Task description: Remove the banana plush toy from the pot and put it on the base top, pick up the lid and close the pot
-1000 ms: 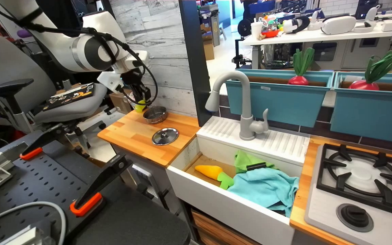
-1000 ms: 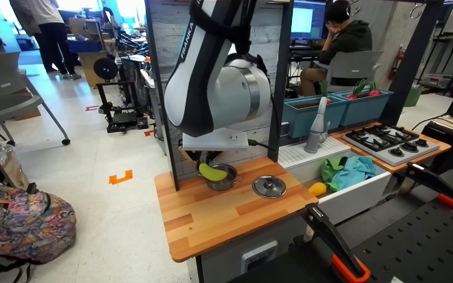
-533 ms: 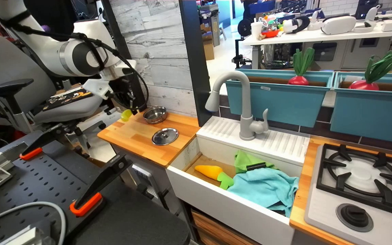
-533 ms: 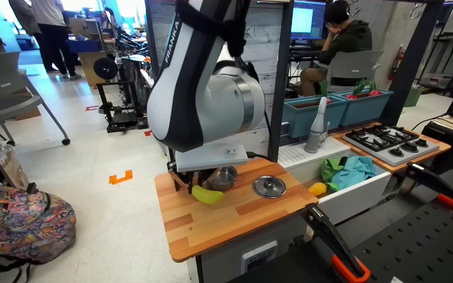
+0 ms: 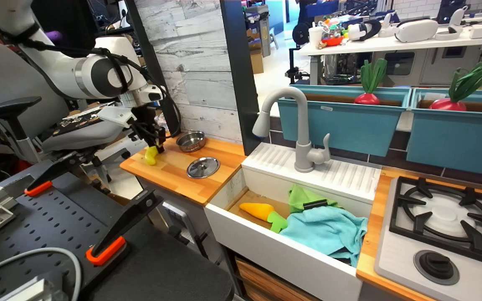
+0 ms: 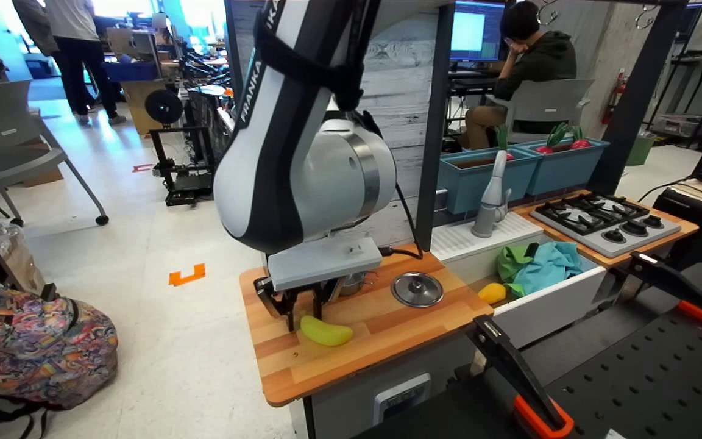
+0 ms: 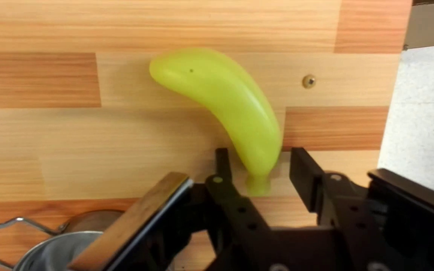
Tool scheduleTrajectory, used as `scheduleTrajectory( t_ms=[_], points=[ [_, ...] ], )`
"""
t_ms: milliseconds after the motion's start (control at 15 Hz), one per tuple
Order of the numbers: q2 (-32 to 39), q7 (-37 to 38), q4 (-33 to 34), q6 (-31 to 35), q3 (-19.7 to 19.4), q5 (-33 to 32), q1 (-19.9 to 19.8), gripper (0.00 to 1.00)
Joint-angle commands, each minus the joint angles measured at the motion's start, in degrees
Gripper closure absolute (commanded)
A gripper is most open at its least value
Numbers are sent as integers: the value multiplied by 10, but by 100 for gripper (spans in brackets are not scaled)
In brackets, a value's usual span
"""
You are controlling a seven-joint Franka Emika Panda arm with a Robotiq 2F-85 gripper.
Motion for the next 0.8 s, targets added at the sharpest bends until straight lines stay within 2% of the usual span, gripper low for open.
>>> scheduleTrajectory(
  t_ms=[0, 200, 400, 733],
  points=[
    [0, 3, 16, -38, -8, -15, 2, 23],
    [-30, 17, -12, -50, -20, -15, 7, 1],
    [-84, 17, -63, -70, -27, -27, 14, 0],
    [-161, 18, -147, -59, -38, -52, 8, 0]
  ],
)
